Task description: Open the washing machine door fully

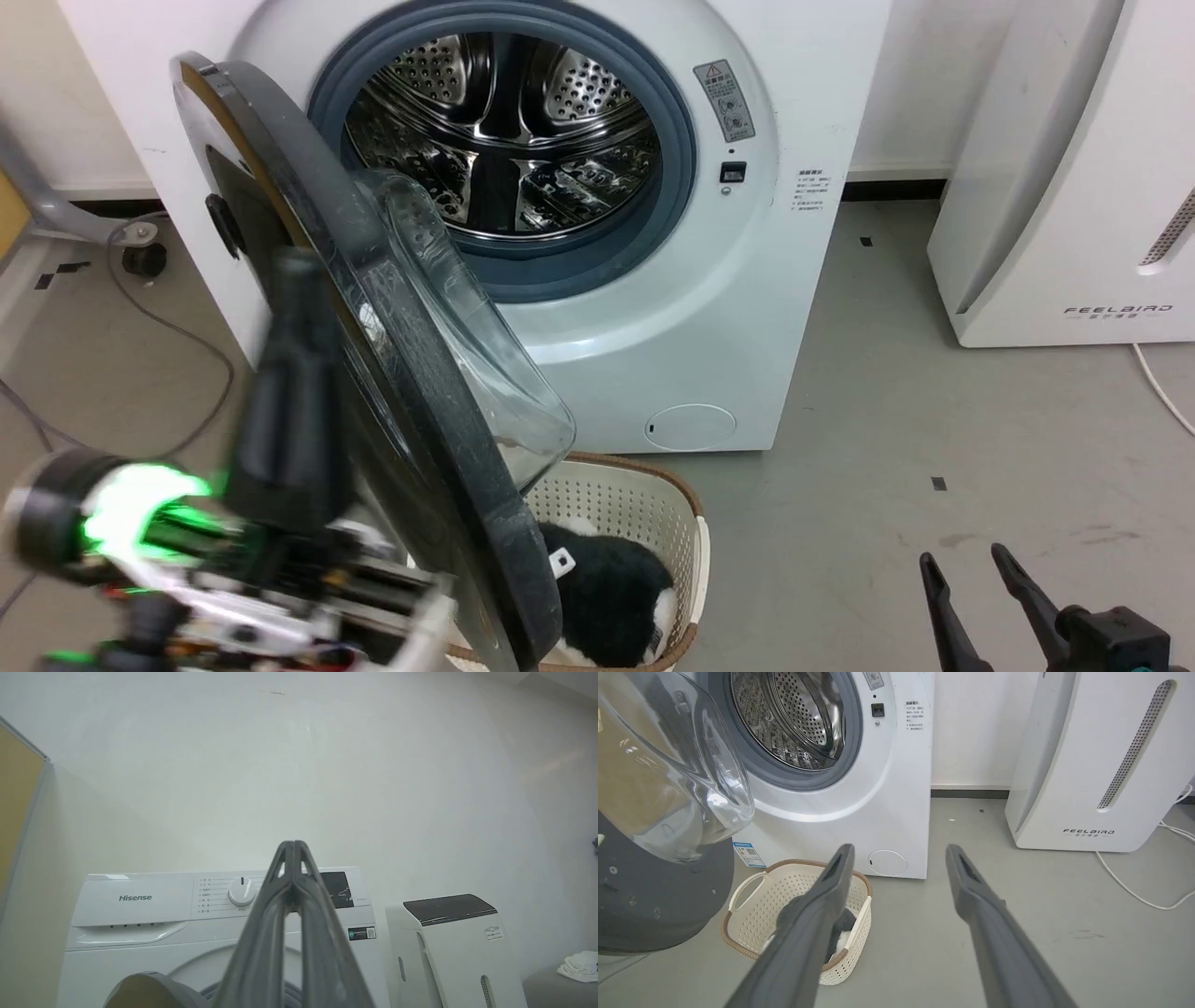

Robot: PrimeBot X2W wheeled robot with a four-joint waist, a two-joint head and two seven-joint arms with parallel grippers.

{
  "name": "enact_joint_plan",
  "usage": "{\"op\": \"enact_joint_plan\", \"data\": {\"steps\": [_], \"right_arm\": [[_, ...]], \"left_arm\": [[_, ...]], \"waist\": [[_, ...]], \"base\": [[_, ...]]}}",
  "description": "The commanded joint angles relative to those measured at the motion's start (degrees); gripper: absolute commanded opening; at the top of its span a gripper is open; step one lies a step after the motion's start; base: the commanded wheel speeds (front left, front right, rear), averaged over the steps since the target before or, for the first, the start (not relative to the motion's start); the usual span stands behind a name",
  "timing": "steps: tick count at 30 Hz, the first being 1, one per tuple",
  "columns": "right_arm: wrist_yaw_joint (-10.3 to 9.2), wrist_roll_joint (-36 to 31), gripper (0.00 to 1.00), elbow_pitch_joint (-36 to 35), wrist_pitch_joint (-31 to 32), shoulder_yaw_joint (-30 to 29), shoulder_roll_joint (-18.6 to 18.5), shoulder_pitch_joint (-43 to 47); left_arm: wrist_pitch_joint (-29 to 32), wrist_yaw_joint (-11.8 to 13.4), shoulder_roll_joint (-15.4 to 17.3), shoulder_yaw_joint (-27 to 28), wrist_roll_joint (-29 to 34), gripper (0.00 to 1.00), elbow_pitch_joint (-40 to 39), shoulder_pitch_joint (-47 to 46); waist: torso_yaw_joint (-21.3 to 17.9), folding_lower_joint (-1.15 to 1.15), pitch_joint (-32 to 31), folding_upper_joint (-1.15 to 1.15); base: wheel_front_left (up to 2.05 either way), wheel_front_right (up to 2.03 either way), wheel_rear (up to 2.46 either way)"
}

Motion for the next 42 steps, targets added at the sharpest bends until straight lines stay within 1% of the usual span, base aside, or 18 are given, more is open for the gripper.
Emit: {"op": "enact_joint_plan", "data": {"steps": [1,7,11,14,17,21,25,33,37,42], "right_arm": [[0.03,0.4,1.0,0.23,-0.03,0.04,0.24,-0.06],[0.03,0.66,1.0,0.76,0.12,-0.09,0.24,0.04],[0.03,0.78,1.0,1.07,0.17,-0.08,0.24,0.02],[0.03,0.83,1.0,1.28,0.2,-0.04,0.24,0.03],[0.03,0.93,1.0,1.54,0.17,0.03,0.24,-0.02],[0.03,1.16,1.0,1.96,0.07,0.32,0.24,-0.16],[0.03,1.24,1.0,2.35,0.02,0.62,0.24,-0.35],[0.03,1.33,1.0,3.06,0.21,0.83,0.24,-0.54],[0.03,1.36,1.0,3.29,0.34,0.83,0.24,-0.38],[0.03,1.61,1.0,3.45,0.63,0.75,0.24,-0.21]], "left_arm": [[0.6,-0.49,-0.22,-1.26,0.15,0.0,-0.19,0.27],[5.33,-2.17,-0.28,-11.25,-1.99,0.0,2.47,4.26],[8.71,-2.84,0.37,-17.29,-3.43,0.0,5.14,7.18],[11.77,-3.06,1.17,-20.41,-4.28,0.0,7.07,9.38],[15.04,-3.12,1.95,-22.23,-4.98,0.0,8.86,11.25],[19.0,-2.75,2.76,-22.93,-5.61,0.0,12.62,12.86],[20.15,-1.34,2.78,-22.09,-5.41,0.0,17.87,12.91],[16.7,2.25,1.31,-18.4,-5.23,0.0,27.17,7.69],[15.43,3.46,0.99,-17.12,-5.45,0.0,29.39,5.79],[15.23,5.0,1.22,-15.99,-5.26,0.0,30.58,5.76]], "waist": [[-0.05,0.0,-0.01,0.0],[-0.14,0.0,0.02,0.0],[-0.11,0.0,0.0,0.0],[-0.07,0.0,0.0,0.0],[0.01,0.0,0.11,0.0],[0.07,0.0,0.28,0.0],[-0.08,0.0,0.48,0.0],[-0.48,0.0,0.71,0.0],[-0.66,0.0,0.64,0.0],[-0.52,0.0,0.78,0.0]], "base": [[0.0,0.0,0.0],[0.0,0.0,0.0],[0.0,0.0,0.0],[0.0,0.0,0.0],[0.0,0.0,0.0],[0.0,0.0,0.0],[0.0,0.0,0.0],[0.0,0.0,0.0],[0.0,0.0,0.0],[0.0,0.0,0.0]]}}
